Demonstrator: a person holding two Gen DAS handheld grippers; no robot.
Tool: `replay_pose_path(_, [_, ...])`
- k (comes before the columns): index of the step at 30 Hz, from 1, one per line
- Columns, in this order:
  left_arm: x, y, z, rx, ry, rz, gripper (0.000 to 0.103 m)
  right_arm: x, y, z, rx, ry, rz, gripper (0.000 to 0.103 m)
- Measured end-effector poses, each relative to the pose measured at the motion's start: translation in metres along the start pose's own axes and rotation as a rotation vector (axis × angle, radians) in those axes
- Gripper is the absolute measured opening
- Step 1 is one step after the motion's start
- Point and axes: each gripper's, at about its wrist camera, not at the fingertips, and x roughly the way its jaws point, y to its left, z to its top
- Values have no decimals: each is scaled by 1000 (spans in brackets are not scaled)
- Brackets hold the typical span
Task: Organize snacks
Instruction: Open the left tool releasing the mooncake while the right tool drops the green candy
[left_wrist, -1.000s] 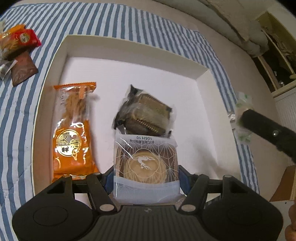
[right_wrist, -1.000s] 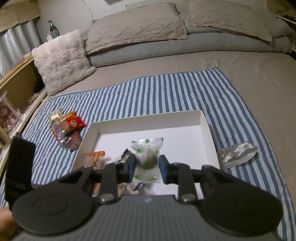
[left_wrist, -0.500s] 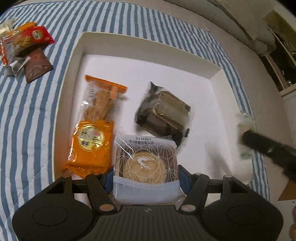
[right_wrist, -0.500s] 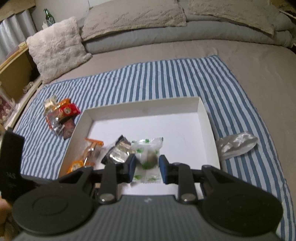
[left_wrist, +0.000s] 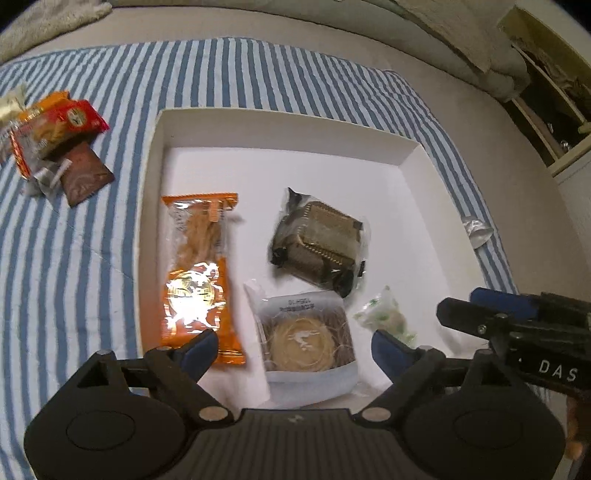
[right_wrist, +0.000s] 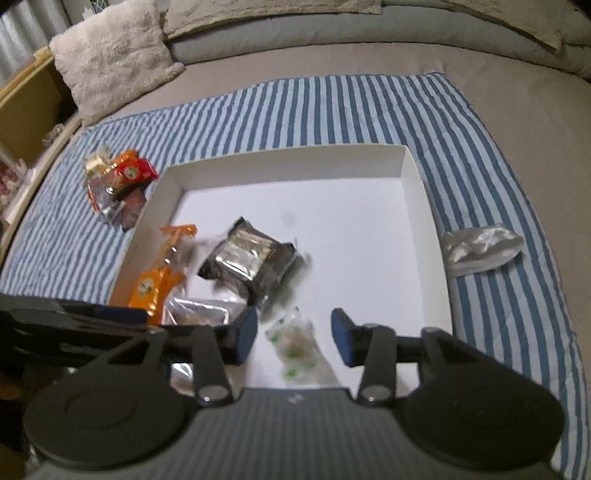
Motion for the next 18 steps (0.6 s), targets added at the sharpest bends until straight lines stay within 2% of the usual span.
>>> replay_pose_path(3, [-5,3,-2,18,-6,16,95,0,-1,-3,0,11,-9,61])
replay_pose_path(16, [-29,7,-8,68,-57,47,102,-3,-3,-11,-16,31,-36,72])
replay_pose_path(18, [-31,7,-9,82,-50,60,103,-5,-4,-11,-17,30,-38,78])
